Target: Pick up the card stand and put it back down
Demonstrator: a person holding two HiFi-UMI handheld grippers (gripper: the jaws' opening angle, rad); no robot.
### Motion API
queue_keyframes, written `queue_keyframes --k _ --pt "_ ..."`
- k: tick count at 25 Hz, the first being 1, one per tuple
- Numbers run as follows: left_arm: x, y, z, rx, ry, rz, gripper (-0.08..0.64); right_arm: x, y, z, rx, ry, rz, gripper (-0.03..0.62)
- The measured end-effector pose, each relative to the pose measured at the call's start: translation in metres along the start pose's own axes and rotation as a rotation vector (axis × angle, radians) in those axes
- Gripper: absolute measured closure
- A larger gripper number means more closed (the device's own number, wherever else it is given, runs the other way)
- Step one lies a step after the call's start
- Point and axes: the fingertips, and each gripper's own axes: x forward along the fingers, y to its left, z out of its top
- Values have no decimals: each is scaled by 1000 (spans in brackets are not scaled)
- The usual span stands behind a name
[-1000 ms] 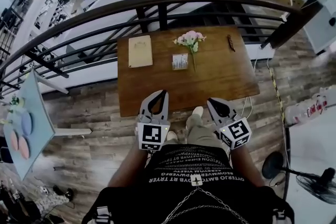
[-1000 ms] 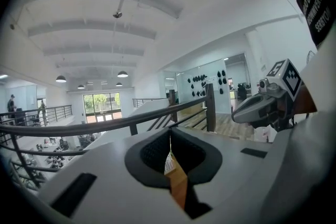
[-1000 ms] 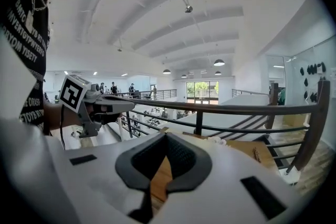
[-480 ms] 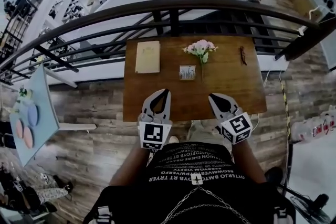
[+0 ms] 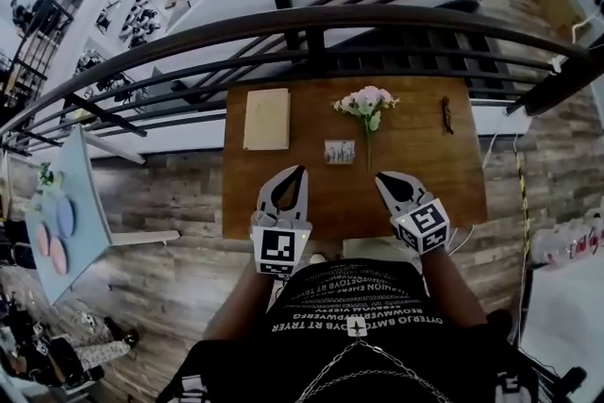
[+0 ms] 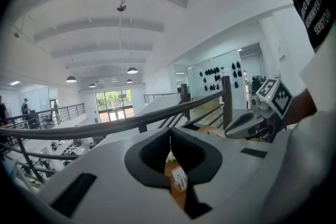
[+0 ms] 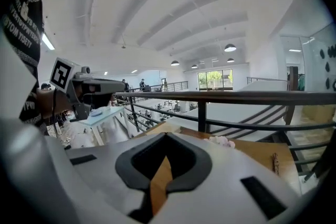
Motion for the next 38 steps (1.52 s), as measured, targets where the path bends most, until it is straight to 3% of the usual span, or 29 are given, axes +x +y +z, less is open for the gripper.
queue_keyframes --k 18,21,25,33,38 --pt "90 20 -36 -29 128 -39 531 122 -78 -139 93 270 78 571" --pt "98 22 -43 -42 141 -35 531 141 -81 -160 125 312 107 484" --pt "102 23 -54 -48 176 -30 531 164 -76 -184 123 359 141 456" --pt "95 35 -83 -66 253 6 531 212 -83 -205 123 376 131 420" --pt "85 34 -88 -66 277 17 531 224 -83 -205 102 349 139 437"
